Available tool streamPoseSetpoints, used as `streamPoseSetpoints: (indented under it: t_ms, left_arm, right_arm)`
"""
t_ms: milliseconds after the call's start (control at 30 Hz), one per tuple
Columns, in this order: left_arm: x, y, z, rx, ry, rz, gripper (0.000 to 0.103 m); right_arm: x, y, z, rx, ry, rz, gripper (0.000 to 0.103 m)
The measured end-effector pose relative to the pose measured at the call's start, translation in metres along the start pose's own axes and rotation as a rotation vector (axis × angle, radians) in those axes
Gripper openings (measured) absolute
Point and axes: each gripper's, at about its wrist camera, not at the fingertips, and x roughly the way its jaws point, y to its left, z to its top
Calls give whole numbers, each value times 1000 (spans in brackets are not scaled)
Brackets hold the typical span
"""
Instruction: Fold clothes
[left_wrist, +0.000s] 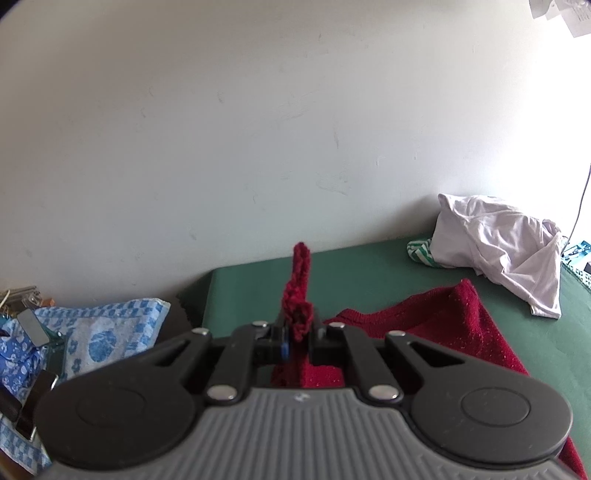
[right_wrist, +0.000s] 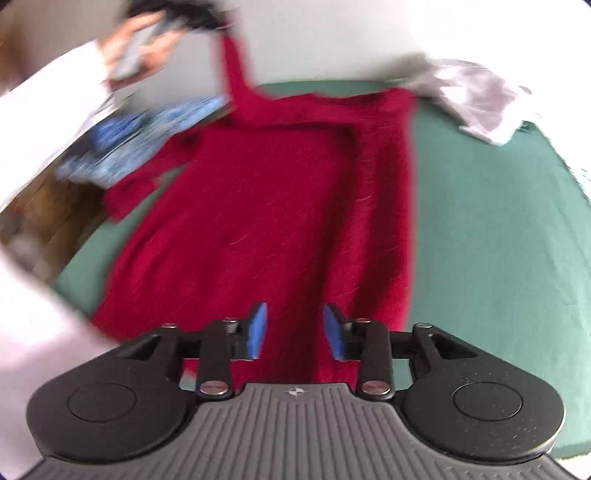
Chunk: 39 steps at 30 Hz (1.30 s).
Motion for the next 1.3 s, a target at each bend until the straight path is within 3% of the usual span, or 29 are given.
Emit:
streamPoseSetpoints:
  t_ms: [67,100,200,233,333,433,500,533,667,800,833,900,967,1033,1167,1300]
  left_arm:
    - [-2,-2,2,1,-4,19,5]
    - [-3,-3,3,0,-5,26,5]
    - [-8,-7,6,-9,-8,38,5]
    - [-10,-9,7,-13,-10,40,5]
    - [-15,-16,9,-22,-16,45,5]
    - [-22,-26,10,-12,-22,52,5]
    - [-27,-32,11,3,-32,55,5]
    - [-30,-34,11,13,-39,59,5]
    - [-43,-41,12,48,-76,71,5]
    - [-52,-53,16,75,-99,68,5]
    - [-55,-56,16,79,-103,51,5]
    - [-63,-66,12,93,-109,-20,5]
    - [-74,-83,1,127,-112,-109,5]
    - [-86,-107,-18,181,-101,-215,4]
    - [-109,-167,-80,370,-39,-365,5]
    - [-120,-203,-136,414,68,-481,5]
  right_arm:
    - [20,-13,0,48,66,-15,23]
    - [26,-18,0,52,92,18,15]
    - [29,-10,5,-78,123,52,2]
    - [27,-10,11,-88,119,101,2]
    - [26,-12,24,-99,110,237,2]
    - [46,-11,24,-161,195,265,6]
    - [50,-12,25,-206,233,288,14]
    - [49,-13,29,-221,257,302,23]
    - [36,-31,42,-199,169,353,39]
    - [52,-36,45,-246,236,348,34]
    - [54,-37,48,-263,243,355,34]
    - [49,-52,63,-215,174,341,36]
    - [49,-74,80,-114,99,307,47]
    - [54,-103,98,26,71,275,47]
    - [62,-156,115,301,18,294,47]
    - [74,-181,115,448,17,373,48]
